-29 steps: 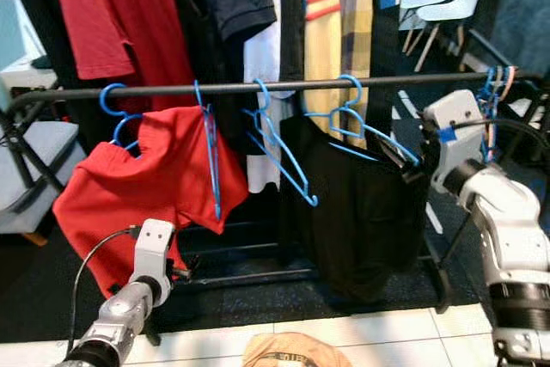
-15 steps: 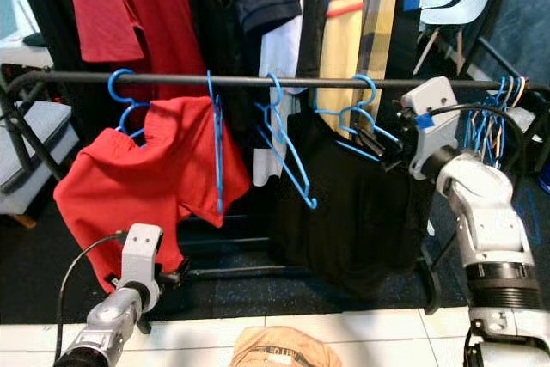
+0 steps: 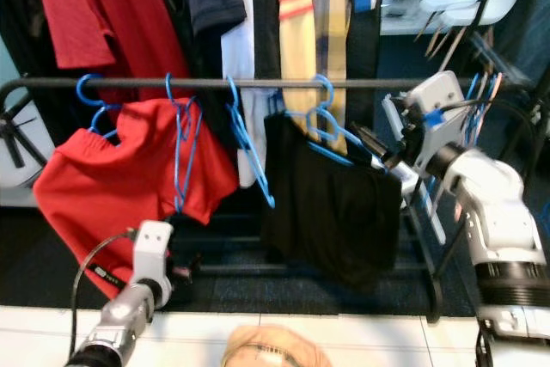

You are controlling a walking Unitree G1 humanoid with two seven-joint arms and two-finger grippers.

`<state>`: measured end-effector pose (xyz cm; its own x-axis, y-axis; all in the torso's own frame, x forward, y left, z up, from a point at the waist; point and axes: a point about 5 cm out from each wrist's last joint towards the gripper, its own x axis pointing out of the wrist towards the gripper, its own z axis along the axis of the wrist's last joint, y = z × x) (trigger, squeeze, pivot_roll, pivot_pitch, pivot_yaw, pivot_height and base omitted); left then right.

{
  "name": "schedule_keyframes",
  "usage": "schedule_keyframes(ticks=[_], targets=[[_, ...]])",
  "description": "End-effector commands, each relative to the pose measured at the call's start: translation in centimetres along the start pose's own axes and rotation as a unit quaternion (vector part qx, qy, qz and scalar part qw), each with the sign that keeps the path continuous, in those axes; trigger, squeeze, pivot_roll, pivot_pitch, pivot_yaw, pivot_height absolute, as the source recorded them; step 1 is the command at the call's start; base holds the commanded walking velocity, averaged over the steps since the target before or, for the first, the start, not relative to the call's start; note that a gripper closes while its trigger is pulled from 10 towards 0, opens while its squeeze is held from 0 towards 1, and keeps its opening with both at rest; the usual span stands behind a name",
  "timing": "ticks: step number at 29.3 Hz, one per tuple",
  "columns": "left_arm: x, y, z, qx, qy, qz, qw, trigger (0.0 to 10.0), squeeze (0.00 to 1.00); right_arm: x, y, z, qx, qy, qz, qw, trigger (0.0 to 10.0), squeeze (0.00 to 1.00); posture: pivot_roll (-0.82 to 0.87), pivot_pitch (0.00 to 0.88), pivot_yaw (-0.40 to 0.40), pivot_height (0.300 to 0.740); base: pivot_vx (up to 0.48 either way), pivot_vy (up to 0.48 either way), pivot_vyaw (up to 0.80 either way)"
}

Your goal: Hang hanger

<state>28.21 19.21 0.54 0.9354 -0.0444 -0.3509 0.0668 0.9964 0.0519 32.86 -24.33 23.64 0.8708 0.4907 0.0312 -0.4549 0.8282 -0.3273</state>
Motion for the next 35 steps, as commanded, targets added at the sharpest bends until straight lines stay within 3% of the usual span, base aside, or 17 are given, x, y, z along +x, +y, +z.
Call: schedule_keyframes(ticks=[1,9,17,28,35], targets=[[-0.2,0.6,-0.3,0.002,0.009,0.008,1.000,10.0,0.00,0.2,0.2,0.3,-0.009,0.006,0.015,1.000,10.0,0.00,-0.07,0.020,0.007,0.740,0.000,0.000,0.00],[-0.3,1.0,-0.4,0.006,0.009,0.016,1.000,10.0,0.00,0.5,-0.2,-0.4,-0.015,0.030,0.012,0.999,10.0,0.00,-0.07,0.026,0.009,0.740,0.000,-0.186,0.00],[-0.7,1.6,-0.5,0.013,0.004,0.029,0.999,10.0,0.00,2.4,-0.5,-1.0,-0.006,0.056,-0.009,0.998,10.0,0.00,-0.05,0.044,0.009,0.740,0.000,0.000,0.00],[-1.2,1.5,-0.6,0.016,-0.004,0.027,1.000,10.0,0.00,4.5,-0.1,-0.9,0.024,0.050,0.009,0.998,10.0,0.00,-0.05,0.081,0.013,0.740,0.000,0.000,0.00],[-1.9,2.0,-0.5,0.022,-0.015,0.031,0.999,10.0,0.00,5.1,-1.2,-0.7,0.027,0.059,-0.004,0.998,10.0,0.00,-0.02,0.130,0.013,0.740,0.000,0.000,0.00]])
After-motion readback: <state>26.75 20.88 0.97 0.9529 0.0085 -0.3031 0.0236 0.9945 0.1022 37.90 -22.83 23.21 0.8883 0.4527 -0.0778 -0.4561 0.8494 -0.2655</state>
